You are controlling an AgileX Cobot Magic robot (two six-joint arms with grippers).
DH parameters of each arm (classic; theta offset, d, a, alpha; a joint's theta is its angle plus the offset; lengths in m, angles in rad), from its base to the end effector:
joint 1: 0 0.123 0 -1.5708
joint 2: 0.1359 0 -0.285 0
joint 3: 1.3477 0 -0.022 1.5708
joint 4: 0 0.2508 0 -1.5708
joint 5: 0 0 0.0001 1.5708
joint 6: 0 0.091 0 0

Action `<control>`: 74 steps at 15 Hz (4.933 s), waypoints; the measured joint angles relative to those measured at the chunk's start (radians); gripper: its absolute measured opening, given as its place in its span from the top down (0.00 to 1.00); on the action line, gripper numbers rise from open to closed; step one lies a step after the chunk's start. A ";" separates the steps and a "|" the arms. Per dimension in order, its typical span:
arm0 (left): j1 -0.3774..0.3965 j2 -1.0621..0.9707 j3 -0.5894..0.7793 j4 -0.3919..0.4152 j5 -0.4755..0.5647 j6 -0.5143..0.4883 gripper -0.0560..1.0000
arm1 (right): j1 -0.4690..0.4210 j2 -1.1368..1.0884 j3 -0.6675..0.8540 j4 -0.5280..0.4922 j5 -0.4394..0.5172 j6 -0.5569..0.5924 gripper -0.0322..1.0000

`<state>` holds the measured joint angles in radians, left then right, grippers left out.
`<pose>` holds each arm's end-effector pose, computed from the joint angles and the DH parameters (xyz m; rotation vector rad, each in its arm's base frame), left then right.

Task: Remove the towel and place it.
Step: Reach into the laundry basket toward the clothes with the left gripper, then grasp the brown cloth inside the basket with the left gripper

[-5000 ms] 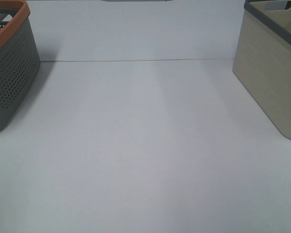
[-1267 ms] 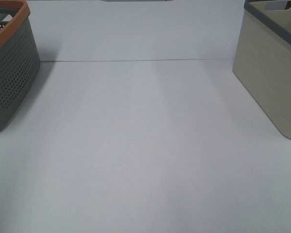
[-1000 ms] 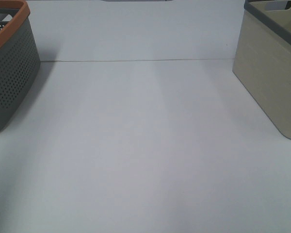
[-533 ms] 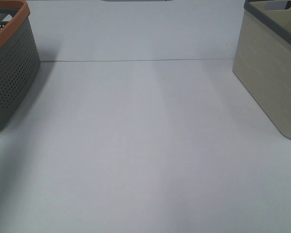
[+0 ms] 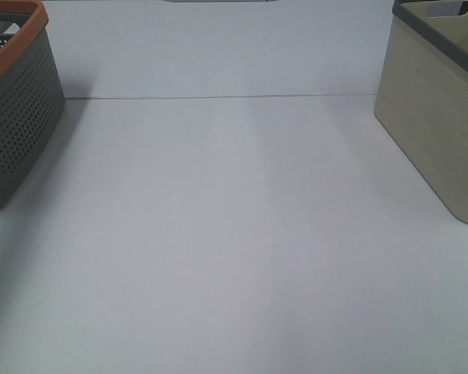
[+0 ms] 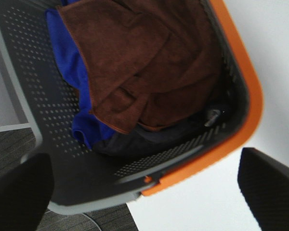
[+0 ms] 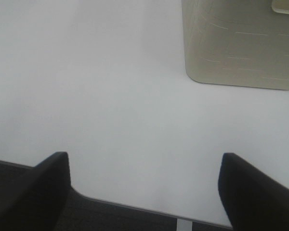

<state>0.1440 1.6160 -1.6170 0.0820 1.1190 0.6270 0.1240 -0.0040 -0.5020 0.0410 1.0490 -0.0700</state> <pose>0.3414 0.0563 0.3695 0.6528 2.5651 0.3781 -0.0056 0.0026 0.2788 -0.1980 2.0172 0.0830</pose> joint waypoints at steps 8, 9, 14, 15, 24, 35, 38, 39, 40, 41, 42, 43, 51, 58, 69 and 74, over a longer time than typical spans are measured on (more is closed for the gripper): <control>0.222 0.467 -0.466 -0.262 0.015 0.153 0.01 | 0.000 0.000 0.000 0.000 0.000 0.000 0.25; 0.230 0.522 -0.513 -0.273 0.015 0.160 0.01 | 0.000 0.000 0.000 0.000 0.000 0.000 0.25; 0.235 0.681 -0.622 -0.362 -0.044 0.170 0.01 | 0.000 0.000 0.000 0.000 0.000 0.000 0.25; 0.235 0.700 -0.624 -0.363 -0.075 0.178 0.01 | 0.000 0.000 0.000 0.000 0.000 0.000 0.25; 0.235 0.784 -0.626 -0.478 -0.234 0.332 0.01 | 0.000 0.000 0.000 0.000 0.000 0.000 0.25; 0.235 0.840 -0.626 -0.509 -0.223 0.398 0.01 | 0.000 0.000 0.000 0.000 0.000 0.000 0.25; 0.235 0.863 -0.626 -0.508 -0.221 0.411 0.01 | 0.000 0.000 0.000 0.000 0.000 0.000 0.25; 0.235 0.866 -0.626 -0.513 -0.211 0.413 0.01 | 0.000 0.000 0.000 0.000 0.000 0.000 0.25; 0.235 0.868 -0.626 -0.516 -0.204 0.415 0.01 | 0.000 0.000 0.000 0.000 0.000 0.000 0.25; 0.235 0.871 -0.626 -0.519 -0.158 0.439 0.02 | 0.000 0.000 0.000 0.000 0.000 0.000 0.25; 0.235 0.871 -0.626 -0.526 -0.142 0.452 0.04 | 0.000 0.000 0.000 0.000 0.000 0.000 0.25; 0.235 0.871 -0.626 -0.528 -0.134 0.457 0.07 | 0.000 0.000 0.000 0.000 0.000 0.000 0.25; 0.235 0.859 -0.626 -0.533 -0.132 0.458 0.53 | 0.000 0.000 0.000 0.000 0.000 0.000 0.25; 0.235 0.849 -0.626 -0.533 -0.132 0.458 0.55 | 0.000 0.000 0.000 0.000 0.000 0.000 0.25; 0.235 0.849 -0.626 -0.533 -0.143 0.424 0.77 | 0.000 0.000 0.000 0.000 0.000 0.000 0.25; 0.235 0.831 -0.626 -0.520 -0.163 0.398 0.94 | 0.000 0.000 0.000 0.000 0.000 0.000 0.25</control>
<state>0.3790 2.4470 -2.2430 -0.4380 0.9560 1.0250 0.1240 -0.0040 -0.5020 0.0410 1.0490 -0.0700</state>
